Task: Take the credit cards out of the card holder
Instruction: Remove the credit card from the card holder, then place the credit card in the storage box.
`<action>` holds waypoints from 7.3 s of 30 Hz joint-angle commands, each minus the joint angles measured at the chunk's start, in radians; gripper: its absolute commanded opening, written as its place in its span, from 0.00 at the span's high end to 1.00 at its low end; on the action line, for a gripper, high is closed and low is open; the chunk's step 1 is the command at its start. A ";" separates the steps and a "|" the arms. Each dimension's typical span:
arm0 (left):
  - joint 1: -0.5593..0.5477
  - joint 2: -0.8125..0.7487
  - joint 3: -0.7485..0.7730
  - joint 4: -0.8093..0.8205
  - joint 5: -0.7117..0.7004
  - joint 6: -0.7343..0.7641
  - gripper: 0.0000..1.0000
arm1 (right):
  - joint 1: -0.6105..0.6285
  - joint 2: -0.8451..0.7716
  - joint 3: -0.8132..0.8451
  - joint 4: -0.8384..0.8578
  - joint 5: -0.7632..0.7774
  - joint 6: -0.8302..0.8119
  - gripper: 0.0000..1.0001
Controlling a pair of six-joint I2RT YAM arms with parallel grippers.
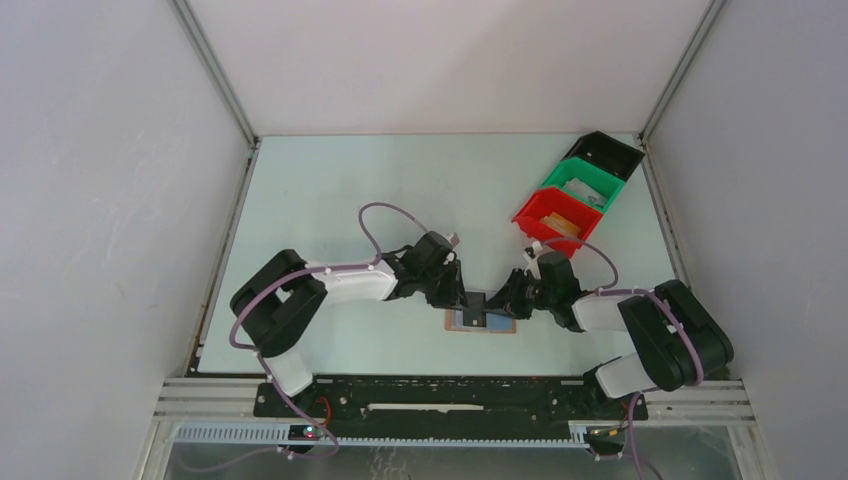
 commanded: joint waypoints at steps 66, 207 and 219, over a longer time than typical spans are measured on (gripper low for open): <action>-0.032 -0.078 0.005 0.030 0.000 0.075 0.65 | -0.214 -0.149 -0.184 0.052 -0.122 -0.002 0.62; 0.093 -0.544 -0.026 -0.258 -0.141 0.213 0.38 | -0.524 0.680 1.324 -0.681 1.025 1.052 0.65; 0.093 -0.541 -0.020 -0.240 -0.106 0.204 0.37 | -0.554 0.372 1.060 -0.483 0.868 0.884 0.47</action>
